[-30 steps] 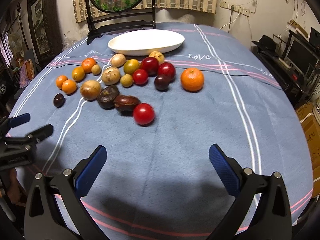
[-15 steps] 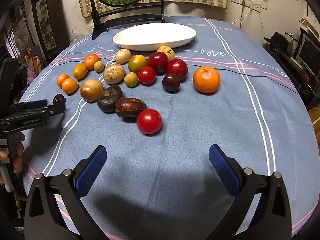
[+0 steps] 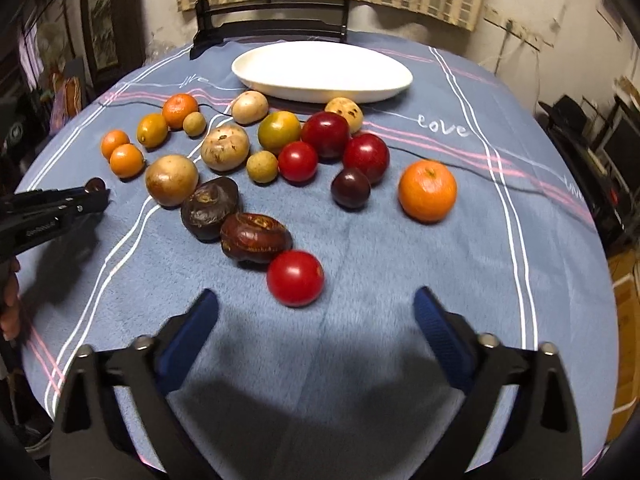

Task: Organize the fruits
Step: 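Grasp the dark plum with the left tool while the right tool grasps the red tomato, then carry both fruits onto the white plate and open both tools, then grasp the brown date with the right tool while the left tool grasps an orange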

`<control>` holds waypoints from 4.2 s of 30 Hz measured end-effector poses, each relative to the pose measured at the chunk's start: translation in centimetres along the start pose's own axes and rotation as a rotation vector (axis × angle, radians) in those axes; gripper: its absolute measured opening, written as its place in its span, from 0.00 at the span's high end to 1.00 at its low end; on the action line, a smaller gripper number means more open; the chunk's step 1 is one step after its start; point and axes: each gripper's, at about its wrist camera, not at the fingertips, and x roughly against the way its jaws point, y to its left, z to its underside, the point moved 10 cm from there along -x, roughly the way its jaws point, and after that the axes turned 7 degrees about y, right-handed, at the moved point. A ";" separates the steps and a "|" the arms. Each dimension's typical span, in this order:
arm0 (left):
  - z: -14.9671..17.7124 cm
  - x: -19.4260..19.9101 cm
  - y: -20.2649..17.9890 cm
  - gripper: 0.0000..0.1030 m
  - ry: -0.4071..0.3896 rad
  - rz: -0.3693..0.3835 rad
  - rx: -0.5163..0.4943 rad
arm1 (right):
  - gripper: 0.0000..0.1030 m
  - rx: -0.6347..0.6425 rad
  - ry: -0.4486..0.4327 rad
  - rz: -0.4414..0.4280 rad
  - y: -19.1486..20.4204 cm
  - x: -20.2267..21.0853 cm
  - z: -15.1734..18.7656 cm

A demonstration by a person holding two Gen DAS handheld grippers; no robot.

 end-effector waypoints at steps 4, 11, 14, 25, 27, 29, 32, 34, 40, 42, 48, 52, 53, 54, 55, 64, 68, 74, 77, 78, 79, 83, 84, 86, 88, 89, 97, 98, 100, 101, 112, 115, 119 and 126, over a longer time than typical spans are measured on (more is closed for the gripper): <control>0.2 -0.1 0.1 0.71 0.003 0.011 0.014 | 0.41 0.003 0.033 0.001 -0.1 -1.1 -0.3; 0.2 -0.1 0.0 0.71 0.004 0.026 0.011 | 0.65 -0.008 0.034 -0.104 0.9 -1.9 -0.5; 0.2 0.0 -0.1 0.71 0.002 0.036 0.007 | 0.67 -0.023 0.032 -0.175 1.1 -1.5 -0.4; -2.8 3.9 -1.8 0.71 -0.109 0.038 -0.065 | 0.70 -0.060 -0.048 -0.229 -0.8 2.0 -1.5; -3.1 4.0 -2.3 0.71 -0.113 0.045 -0.064 | 0.67 0.014 0.004 -0.196 0.3 1.1 -0.5; -3.1 3.6 -2.7 0.71 -0.105 0.058 -0.069 | 0.57 0.063 -0.006 -0.180 1.2 1.4 0.3; -2.8 2.8 -2.9 0.71 -0.086 0.060 -0.073 | 0.45 0.069 0.001 -0.174 1.1 1.3 0.8; -2.7 2.4 -2.9 0.71 -0.075 0.062 -0.074 | 0.45 0.068 0.024 -0.180 1.0 0.8 1.0; -2.3 2.1 -3.0 0.71 -0.065 0.071 -0.073 | 0.46 0.142 0.040 -0.163 2.9 0.5 1.4; -2.1 2.1 -3.0 0.71 -0.060 0.073 -0.071 | 0.50 0.141 0.050 -0.170 3.4 0.1 1.4; -1.8 2.2 -3.0 0.71 -0.058 0.074 -0.072 | 0.71 0.108 0.058 -0.166 3.1 -0.4 1.5; -1.6 2.2 -3.2 0.71 -0.056 0.080 -0.076 | 0.71 0.067 0.055 -0.210 2.6 -0.6 1.4; -1.6 2.2 -3.3 0.71 -0.055 0.081 -0.079 | 0.72 0.062 0.054 -0.213 2.6 -0.5 1.4; -1.5 2.3 -3.4 0.71 -0.056 0.082 -0.082 | 0.72 0.055 0.050 -0.213 2.4 -0.4 1.3; -1.5 2.3 -3.5 0.71 -0.058 0.082 -0.086 | 0.72 0.045 0.042 -0.213 2.2 -0.2 1.1; -5.3 3.4 -5.3 0.71 -0.087 0.113 -0.145 | 0.72 0.001 -0.099 -0.212 -1.3 3.2 -5.9; -11.5 3.5 -7.8 0.71 -0.135 0.141 -0.157 | 0.72 -0.032 -0.146 -0.233 -2.4 2.7 -11.4; -20.3 -2.1 -10.7 0.70 -0.087 0.108 -0.145 | 0.72 -0.096 -0.128 -0.184 -4.0 -3.3 -18.9; -22.7 -5.3 -11.2 0.70 -0.045 0.109 -0.116 | 0.72 -0.114 -0.098 -0.158 -4.8 -6.8 -21.5; -23.4 -6.1 -11.3 0.70 -0.041 0.103 -0.111 | 0.72 -0.119 -0.094 -0.155 -5.1 -7.6 -22.3; -24.4 -7.1 -11.5 0.70 -0.039 0.090 -0.109 | 0.72 -0.135 -0.083 -0.154 -5.5 -8.6 -23.3; -27.5 -9.8 -11.4 0.70 -0.025 0.057 -0.079 | 0.71 -0.204 -0.031 -0.181 -6.4 -11.1 -26.0; -28.1 -10.2 -11.3 0.70 -0.020 0.058 -0.067 | 0.71 -0.229 -0.013 -0.191 -6.7 -11.9 -26.6; -29.2 -11.4 -10.7 0.66 -0.005 0.069 -0.027 | 0.70 -0.285 0.029 -0.236 -7.0 -13.1 -26.9; -29.5 -11.8 -9.7 0.35 -0.014 0.039 0.004 | 0.70 -0.341 0.072 -0.221 -8.0 -13.8 -26.7; -29.5 -11.6 -9.4 0.34 -0.029 0.034 0.006 | 0.68 -0.352 0.057 -0.229 -8.2 -13.5 -26.7; -25.4 -5.9 -7.6 0.15 -0.097 0.123 -0.047 | 0.33 -0.395 -0.148 -0.354 -8.2 -5.6 -22.2; -24.3 -4.9 -7.2 0.12 -0.112 0.116 -0.065 | 0.33 -0.374 -0.161 -0.369 -7.7 -4.6 -21.2; -21.9 -3.1 -6.6 0.10 -0.140 0.106 -0.096 | 0.33 -0.306 -0.178 -0.354 -6.6 -2.7 -19.0; -20.9 -2.3 -6.3 0.10 -0.150 0.108 -0.103 | 0.33 -0.264 -0.184 -0.341 -6.2 -1.8 -18.0; -9.8 1.2 -1.4 0.05 -0.136 0.067 -0.108 | 0.33 0.154 -0.052 -0.333 1.4 0.8 -4.9; -8.0 1.5 -0.7 0.05 -0.134 0.064 -0.088 | 0.33 0.159 -0.032 -0.343 1.9 0.7 -3.2; -6.3 2.1 -0.4 0.05 -0.137 0.050 -0.076 | 0.33 0.166 -0.011 -0.360 3.0 0.6 -2.0; -4.2 1.7 0.3 0.05 -0.093 0.058 0.014 | 0.33 0.143 0.023 -0.328 3.7 -0.3 -0.4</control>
